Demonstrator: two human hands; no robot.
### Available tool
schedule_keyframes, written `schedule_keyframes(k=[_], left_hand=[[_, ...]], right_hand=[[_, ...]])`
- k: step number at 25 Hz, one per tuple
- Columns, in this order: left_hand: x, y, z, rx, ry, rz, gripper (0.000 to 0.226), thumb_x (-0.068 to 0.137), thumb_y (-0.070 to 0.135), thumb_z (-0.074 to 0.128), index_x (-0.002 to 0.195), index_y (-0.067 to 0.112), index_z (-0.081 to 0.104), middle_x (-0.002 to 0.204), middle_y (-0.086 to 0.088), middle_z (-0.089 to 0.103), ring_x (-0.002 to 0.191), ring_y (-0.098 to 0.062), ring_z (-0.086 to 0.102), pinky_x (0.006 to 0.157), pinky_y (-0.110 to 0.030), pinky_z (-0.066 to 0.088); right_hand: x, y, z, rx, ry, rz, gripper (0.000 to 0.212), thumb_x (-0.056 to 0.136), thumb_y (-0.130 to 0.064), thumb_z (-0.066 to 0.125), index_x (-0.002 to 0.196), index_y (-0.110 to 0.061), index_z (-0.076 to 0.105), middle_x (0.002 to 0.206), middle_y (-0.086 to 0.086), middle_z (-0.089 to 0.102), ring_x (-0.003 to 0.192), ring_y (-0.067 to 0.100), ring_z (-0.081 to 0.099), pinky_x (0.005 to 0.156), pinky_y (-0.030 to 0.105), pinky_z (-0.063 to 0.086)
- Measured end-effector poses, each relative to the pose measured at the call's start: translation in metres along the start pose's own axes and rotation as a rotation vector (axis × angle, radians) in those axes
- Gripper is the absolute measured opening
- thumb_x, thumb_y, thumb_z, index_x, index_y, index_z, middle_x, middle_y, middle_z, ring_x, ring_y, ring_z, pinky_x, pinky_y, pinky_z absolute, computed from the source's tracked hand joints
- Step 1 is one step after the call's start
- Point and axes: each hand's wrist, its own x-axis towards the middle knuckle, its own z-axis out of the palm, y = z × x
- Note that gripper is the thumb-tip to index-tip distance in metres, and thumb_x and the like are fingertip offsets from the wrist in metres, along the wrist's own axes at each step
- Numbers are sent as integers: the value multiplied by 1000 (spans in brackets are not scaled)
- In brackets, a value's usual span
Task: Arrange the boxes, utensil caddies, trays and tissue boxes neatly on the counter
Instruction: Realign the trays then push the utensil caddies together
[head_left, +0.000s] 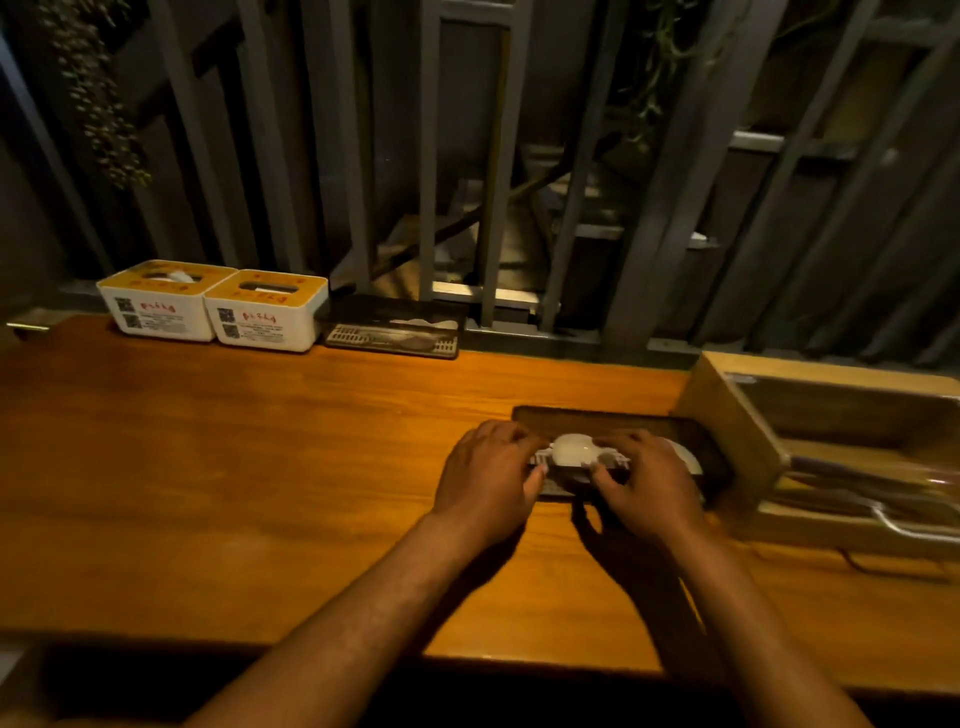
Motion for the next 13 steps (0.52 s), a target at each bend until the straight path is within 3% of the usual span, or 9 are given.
schedule_keyframes(k=[3, 6, 13], left_hand=[[-3, 46, 28, 95, -36, -21, 43, 94, 40, 51, 136, 30, 52, 142, -4, 49, 131, -23, 40, 107, -39, 33], [-8, 62, 39, 208, -58, -59, 50, 95, 38, 51, 143, 32, 39, 150, -5, 41, 137, -25, 34, 114, -42, 27], [-12, 36, 28, 295, -105, -189, 58, 98, 39, 44, 151, 33, 20, 160, -3, 24, 146, -27, 19, 119, -44, 18]], right_hand=[[-18, 39, -12, -142, -21, -22, 61, 82, -52, 63, 139, -39, 47, 144, 0, 47, 136, 24, 37, 113, 48, 29], [-28, 54, -17, -238, -132, -70, 78, 84, -56, 57, 150, -45, 19, 160, 0, 24, 148, 27, 14, 120, 53, 7], [-14, 29, -8, -179, -192, -231, 78, 88, -50, 51, 154, -36, 12, 164, 0, 14, 150, 28, 7, 120, 53, 7]])
